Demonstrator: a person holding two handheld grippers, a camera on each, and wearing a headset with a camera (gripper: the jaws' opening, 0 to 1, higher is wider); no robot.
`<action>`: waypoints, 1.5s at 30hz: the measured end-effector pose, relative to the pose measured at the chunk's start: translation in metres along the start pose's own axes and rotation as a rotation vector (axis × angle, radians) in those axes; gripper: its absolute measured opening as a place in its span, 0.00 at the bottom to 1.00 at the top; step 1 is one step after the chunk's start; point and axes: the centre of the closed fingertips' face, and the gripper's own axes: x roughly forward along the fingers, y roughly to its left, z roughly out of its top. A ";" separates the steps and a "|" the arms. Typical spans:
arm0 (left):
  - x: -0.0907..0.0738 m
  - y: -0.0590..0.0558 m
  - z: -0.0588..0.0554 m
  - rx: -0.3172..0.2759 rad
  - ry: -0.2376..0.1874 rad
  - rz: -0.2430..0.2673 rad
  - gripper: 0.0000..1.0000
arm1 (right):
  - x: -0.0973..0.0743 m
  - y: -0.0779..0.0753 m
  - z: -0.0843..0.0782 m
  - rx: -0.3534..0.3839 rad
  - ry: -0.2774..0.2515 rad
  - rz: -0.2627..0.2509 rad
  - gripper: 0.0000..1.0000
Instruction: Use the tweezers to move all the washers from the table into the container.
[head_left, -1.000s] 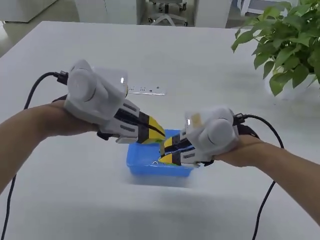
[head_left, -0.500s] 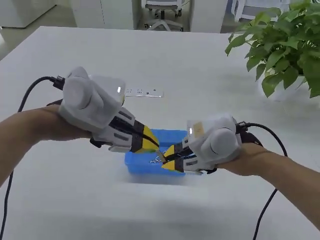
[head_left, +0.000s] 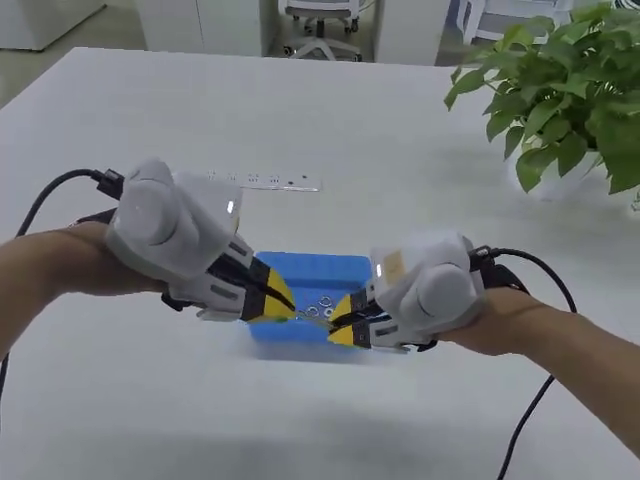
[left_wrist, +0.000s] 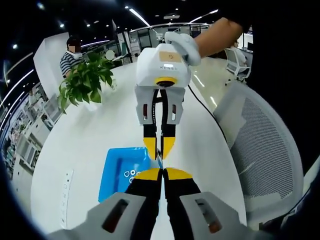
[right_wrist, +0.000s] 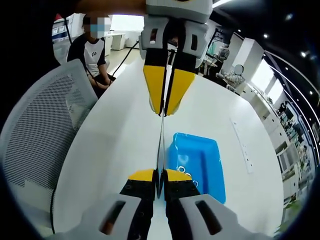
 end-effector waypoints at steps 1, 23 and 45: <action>0.001 -0.001 -0.003 0.000 0.009 0.000 0.06 | 0.000 0.001 -0.001 -0.003 0.003 0.000 0.07; 0.042 -0.019 -0.086 -0.042 0.164 -0.029 0.05 | 0.035 0.029 -0.021 0.034 0.050 0.075 0.08; 0.070 -0.029 -0.115 -0.077 0.203 -0.095 0.05 | 0.064 0.044 -0.050 0.109 0.089 0.124 0.10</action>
